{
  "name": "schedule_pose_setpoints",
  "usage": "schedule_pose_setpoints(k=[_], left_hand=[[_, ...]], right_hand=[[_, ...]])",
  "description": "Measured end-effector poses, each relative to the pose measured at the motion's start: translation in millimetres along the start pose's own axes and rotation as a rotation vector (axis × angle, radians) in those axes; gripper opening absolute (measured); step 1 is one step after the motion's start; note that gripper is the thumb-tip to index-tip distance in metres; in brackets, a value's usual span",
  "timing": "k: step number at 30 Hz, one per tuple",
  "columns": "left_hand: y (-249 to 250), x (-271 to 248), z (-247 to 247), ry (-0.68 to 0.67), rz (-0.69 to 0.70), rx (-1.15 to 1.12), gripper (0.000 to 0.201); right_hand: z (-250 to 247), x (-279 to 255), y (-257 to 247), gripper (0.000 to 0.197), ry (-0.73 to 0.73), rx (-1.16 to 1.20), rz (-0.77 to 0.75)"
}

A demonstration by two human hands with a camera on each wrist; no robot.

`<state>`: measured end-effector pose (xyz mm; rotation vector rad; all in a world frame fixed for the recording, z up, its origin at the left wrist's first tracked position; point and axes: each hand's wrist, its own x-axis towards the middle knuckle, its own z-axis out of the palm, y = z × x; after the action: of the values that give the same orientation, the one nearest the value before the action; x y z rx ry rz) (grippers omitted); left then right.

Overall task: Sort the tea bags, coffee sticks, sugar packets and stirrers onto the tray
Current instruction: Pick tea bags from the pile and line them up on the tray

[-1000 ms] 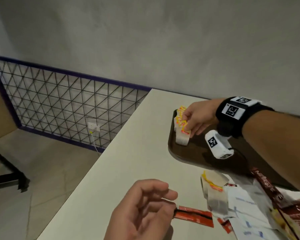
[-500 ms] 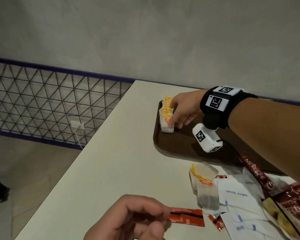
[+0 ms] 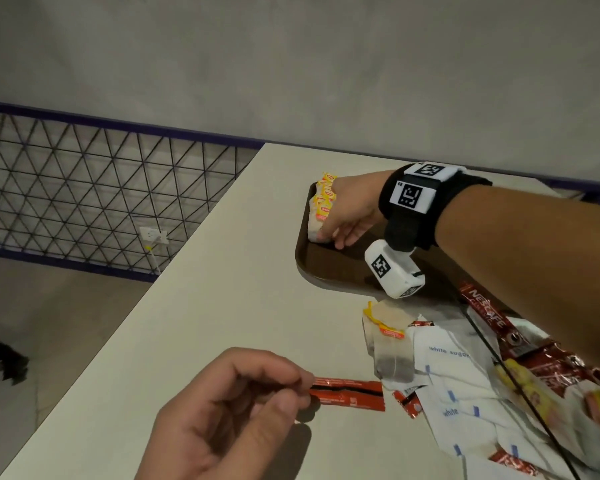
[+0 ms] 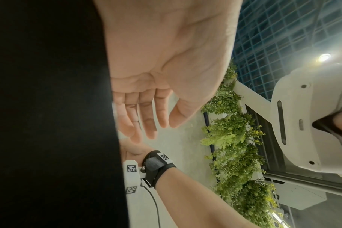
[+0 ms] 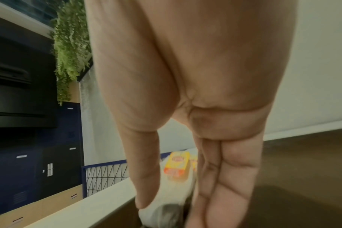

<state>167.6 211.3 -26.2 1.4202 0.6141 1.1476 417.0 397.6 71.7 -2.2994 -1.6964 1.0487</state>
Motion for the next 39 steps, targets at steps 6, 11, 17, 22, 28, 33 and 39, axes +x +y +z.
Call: schedule_pose_setpoints(k=[6, 11, 17, 22, 28, 33, 39], left_hand=[[4, -8, 6, 0.096, 0.008, 0.024, 0.036], [9, -13, 15, 0.079, -0.037, 0.021, 0.007], [14, -15, 16, 0.123, -0.051, 0.097, 0.017], [13, -13, 11, 0.171, -0.080, 0.073, 0.021], [14, -13, 11, 0.172, -0.081, 0.095, 0.026], [15, -15, 14, 0.172, -0.058, 0.123, 0.027], [13, -18, 15, 0.164, -0.027, 0.159, 0.022]], right_hand=[[-12, -62, 19, 0.047, 0.281, -0.813, -0.165], [1, -120, 38, 0.014, -0.039, -0.612, -0.237], [26, -134, 53, 0.024, -0.044, -0.687, -0.237], [43, -141, 61, 0.041, 0.020, -0.681, -0.262], [57, -147, 57, 0.028, 0.102, -0.647, -0.272], [63, -147, 54, 0.016, 0.146, -0.627, -0.292], [60, -151, 57, 0.009, 0.229, -0.583, -0.266]])
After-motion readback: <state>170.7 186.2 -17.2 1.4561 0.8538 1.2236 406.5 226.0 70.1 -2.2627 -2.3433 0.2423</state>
